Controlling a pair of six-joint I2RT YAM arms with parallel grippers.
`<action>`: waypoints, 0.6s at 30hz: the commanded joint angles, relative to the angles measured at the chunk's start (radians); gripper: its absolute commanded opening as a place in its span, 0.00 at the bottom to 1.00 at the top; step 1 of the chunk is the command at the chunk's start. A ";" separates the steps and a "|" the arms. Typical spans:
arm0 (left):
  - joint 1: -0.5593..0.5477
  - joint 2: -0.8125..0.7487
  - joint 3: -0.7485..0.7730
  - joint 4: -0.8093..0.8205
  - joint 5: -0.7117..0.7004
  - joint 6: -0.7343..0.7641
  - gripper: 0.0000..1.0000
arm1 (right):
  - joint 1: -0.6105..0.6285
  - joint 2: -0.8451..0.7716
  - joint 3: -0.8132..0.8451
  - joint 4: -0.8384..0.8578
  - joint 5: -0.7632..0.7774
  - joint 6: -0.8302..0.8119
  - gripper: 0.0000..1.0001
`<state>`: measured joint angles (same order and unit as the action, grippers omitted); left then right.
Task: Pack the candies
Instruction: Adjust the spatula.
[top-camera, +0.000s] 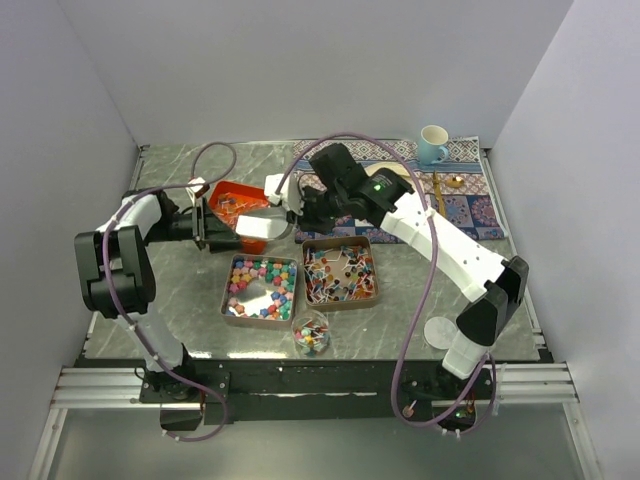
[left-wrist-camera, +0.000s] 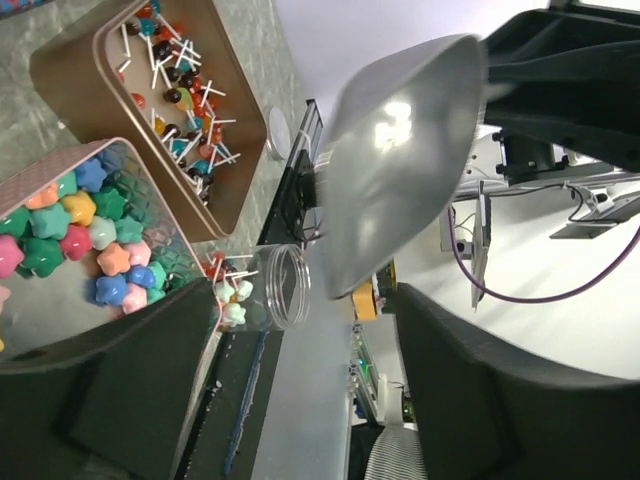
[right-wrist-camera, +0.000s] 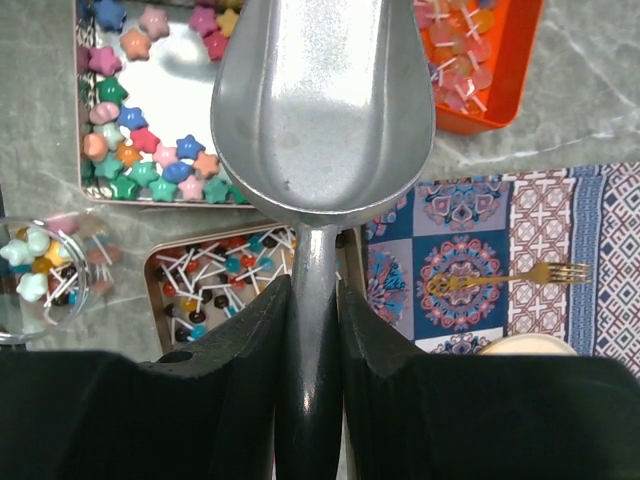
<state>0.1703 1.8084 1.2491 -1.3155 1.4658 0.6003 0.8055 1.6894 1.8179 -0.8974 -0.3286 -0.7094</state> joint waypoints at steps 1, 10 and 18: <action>0.001 -0.057 -0.008 -0.045 0.228 0.044 0.75 | 0.017 -0.036 -0.034 0.025 0.020 -0.007 0.00; -0.023 -0.041 -0.007 -0.024 0.228 0.000 0.62 | 0.081 -0.047 -0.048 0.046 0.011 -0.015 0.00; -0.072 -0.029 -0.013 0.044 0.228 -0.074 0.46 | 0.112 -0.027 -0.005 0.067 0.060 -0.002 0.00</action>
<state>0.1139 1.7832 1.2304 -1.3159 1.4712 0.5617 0.9192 1.6844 1.7588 -0.8967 -0.2958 -0.7158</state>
